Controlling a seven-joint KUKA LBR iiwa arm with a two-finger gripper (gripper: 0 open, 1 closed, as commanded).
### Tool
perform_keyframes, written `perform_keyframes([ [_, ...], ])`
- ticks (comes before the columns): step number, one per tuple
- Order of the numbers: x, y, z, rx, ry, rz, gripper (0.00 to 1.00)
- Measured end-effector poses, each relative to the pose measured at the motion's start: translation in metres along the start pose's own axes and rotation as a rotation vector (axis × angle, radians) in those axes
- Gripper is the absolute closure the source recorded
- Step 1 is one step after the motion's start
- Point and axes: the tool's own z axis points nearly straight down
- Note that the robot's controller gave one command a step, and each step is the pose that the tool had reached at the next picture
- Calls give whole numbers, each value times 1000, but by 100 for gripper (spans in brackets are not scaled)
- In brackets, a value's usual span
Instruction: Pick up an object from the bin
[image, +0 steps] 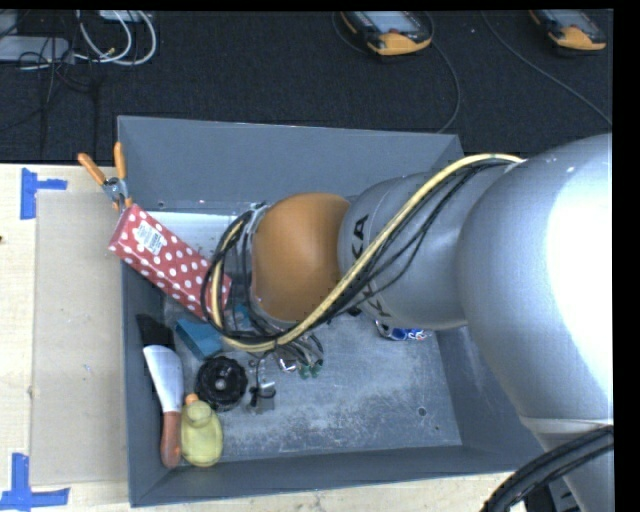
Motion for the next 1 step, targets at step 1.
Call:
perform_keyframes([
  [1, -6, 19, 21, -2, -5, -176, 0],
])
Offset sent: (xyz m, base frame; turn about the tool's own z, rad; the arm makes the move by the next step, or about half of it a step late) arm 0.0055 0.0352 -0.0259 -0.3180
